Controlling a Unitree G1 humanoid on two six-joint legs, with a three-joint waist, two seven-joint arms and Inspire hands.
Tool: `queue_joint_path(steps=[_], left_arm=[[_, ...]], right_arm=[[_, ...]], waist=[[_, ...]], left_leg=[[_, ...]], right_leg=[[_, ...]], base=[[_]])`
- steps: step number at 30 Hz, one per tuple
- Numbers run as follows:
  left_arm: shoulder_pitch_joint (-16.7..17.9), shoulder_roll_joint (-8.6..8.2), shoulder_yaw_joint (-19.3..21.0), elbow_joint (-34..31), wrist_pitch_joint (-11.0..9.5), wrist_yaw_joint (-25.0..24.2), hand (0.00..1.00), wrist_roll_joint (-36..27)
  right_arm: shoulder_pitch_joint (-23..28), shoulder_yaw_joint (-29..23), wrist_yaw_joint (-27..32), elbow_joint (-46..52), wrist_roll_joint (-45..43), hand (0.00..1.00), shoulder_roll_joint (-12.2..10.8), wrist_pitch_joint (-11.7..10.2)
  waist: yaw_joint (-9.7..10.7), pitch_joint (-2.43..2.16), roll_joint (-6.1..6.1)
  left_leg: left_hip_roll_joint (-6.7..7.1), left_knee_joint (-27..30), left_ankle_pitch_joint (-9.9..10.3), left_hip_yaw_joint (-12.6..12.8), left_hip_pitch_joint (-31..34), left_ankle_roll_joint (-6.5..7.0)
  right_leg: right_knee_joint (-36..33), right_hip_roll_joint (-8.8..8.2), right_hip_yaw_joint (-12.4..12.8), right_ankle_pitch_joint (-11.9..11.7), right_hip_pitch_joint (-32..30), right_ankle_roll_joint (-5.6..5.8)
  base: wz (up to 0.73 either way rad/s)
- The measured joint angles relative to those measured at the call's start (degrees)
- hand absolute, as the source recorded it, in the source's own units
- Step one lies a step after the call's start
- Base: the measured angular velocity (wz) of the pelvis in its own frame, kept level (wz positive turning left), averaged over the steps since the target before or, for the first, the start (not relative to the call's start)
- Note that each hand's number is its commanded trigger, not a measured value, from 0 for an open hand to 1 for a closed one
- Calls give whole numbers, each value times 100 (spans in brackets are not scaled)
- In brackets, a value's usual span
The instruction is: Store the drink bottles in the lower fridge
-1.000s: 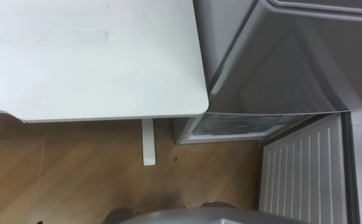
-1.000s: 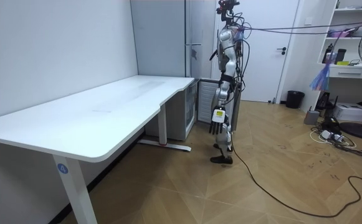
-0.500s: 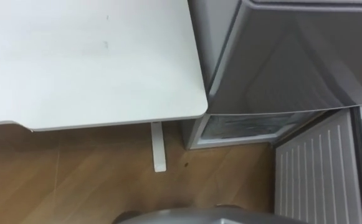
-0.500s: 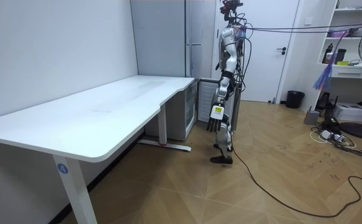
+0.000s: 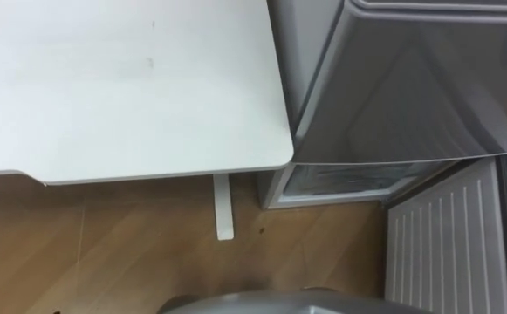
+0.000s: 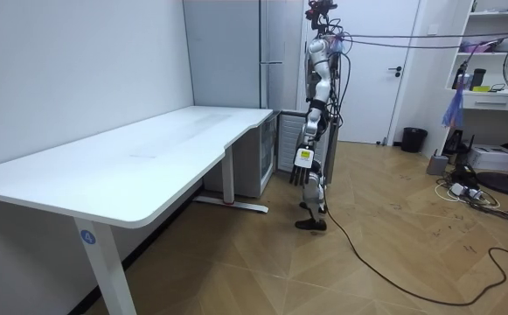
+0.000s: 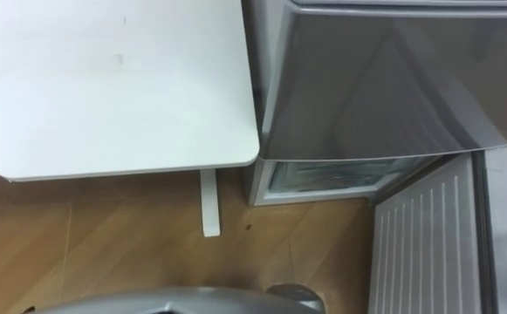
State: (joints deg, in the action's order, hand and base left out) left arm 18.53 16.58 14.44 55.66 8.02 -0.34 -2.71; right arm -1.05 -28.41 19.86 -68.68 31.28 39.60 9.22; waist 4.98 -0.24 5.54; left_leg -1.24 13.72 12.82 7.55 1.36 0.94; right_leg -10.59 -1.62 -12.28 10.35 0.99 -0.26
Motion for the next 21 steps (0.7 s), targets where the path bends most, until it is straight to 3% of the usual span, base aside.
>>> queue_joint_path(steps=[5, 11, 18, 21], left_arm=[[-6, -7, 0, -2, 0, -41, 0, 4], [-3, -11, 2, -2, 1, -141, 0, 5], [-26, -18, 4, -1, 8, -264, 0, 13], [-34, -18, 3, -1, 10, -279, 0, 16]], right_arm=[[109, -55, -7, -13, 49, 0, -211, -2], [178, -56, -155, -12, 229, 0, -288, -5], [396, -35, -378, -15, 657, 0, -779, -121], [442, -40, -424, -17, 724, 0, -812, -130]], waist=[[13, -8, -18], [16, -27, -107], [-59, -21, -93], [-53, -5, -81]], left_leg=[[-6, 0, 5, -13, 6, -7], [-9, -3, 5, -11, 7, -7], [-1, -6, 0, -15, 8, -15], [-1, -6, 0, -20, 6, -14]], right_leg=[[3, -1, -28, 6, -6, -6], [2, -2, -12, 8, -33, -4], [-1, 10, 64, 14, -42, -11], [1, 12, 100, 14, -42, -11]], base=[[0], [0], [0], [0]])
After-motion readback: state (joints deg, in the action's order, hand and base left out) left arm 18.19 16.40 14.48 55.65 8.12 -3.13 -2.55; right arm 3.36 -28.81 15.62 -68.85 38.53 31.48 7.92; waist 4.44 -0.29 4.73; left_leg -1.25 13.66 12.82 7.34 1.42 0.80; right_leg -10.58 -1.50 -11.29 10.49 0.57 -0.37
